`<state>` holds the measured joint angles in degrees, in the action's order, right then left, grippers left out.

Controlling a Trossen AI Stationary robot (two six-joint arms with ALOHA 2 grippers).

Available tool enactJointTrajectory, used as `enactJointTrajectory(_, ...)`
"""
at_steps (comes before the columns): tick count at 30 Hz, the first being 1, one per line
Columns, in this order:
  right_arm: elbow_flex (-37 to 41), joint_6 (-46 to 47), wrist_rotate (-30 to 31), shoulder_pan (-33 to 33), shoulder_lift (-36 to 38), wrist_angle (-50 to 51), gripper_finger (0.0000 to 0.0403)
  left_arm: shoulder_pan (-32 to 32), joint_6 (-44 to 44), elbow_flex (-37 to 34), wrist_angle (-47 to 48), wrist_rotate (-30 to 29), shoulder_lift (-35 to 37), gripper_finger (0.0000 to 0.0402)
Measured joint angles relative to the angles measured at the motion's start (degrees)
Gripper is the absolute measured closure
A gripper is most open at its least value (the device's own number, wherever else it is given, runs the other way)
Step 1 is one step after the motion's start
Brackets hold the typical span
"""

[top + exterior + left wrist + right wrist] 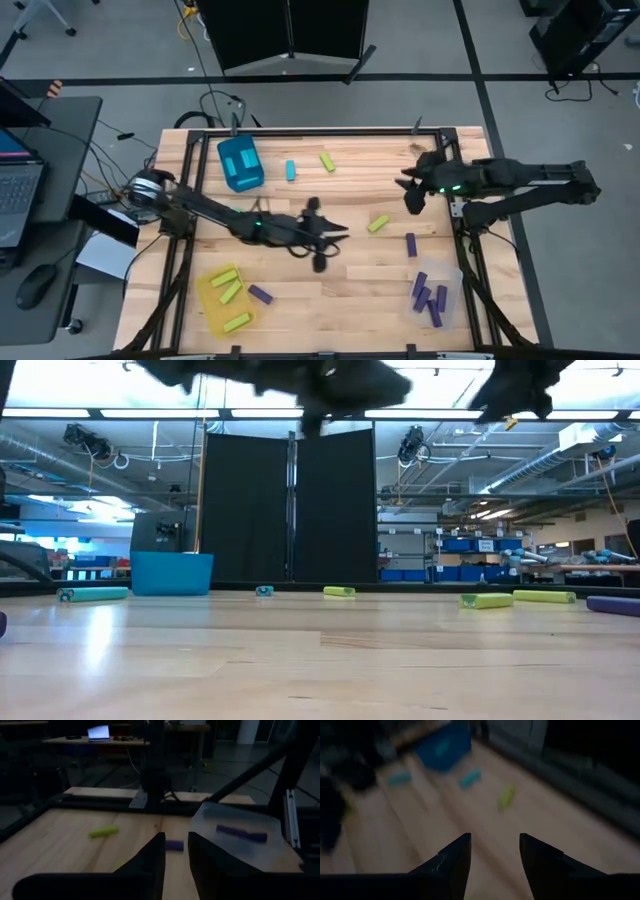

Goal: Sort blocks
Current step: Put the green block into the yellow bin

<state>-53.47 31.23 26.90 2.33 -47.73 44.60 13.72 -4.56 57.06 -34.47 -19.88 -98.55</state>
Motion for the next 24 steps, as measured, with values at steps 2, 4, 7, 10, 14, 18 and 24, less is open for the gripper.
enactJointTrajectory(2, 0.0, 3.7, -2.8, 0.0, -3.1, 4.1, 0.0225, -0.4, 0.1, -5.2, -0.9, 0.0, 4.4, 0.0312)
enactJointTrajectory(4, 0.0, 7.8, -5.7, 0.0, -6.3, 7.7, 0.0226, -0.8, 0.1, -9.9, -3.3, -0.1, 9.4, 0.0312)
enactJointTrajectory(7, 0.0, 9.6, -10.4, 0.4, -11.7, 9.7, 0.0227, -1.5, 0.7, -17.2, -6.8, -0.4, 16.3, 0.0312)
enactJointTrajectory(10, 0.0, 3.1, -14.3, 1.6, -16.6, 7.3, 0.0226, -2.6, 0.9, -23.4, -7.6, -0.5, 22.4, 0.0312)
enactJointTrajectory(14, 0.0, -7.8, -15.4, 2.5, -22.7, 1.3, 0.0223, -3.8, 0.0, -29.6, -7.6, -0.7, 29.5, 0.0312)
enactJointTrajectory(18, -1.0, -9.2, -19.6, 1.6, -28.0, 1.6, 0.0218, -4.4, -0.2, -33.8, -7.2, -0.9, 35.9, 0.0312)
enactJointTrajectory(24, -1.7, -12.7, -23.8, 1.7, -32.5, 3.5, 0.0203, -6.0, -0.4, -36.7, -2.8, -1.0, 41.9, 0.0312)
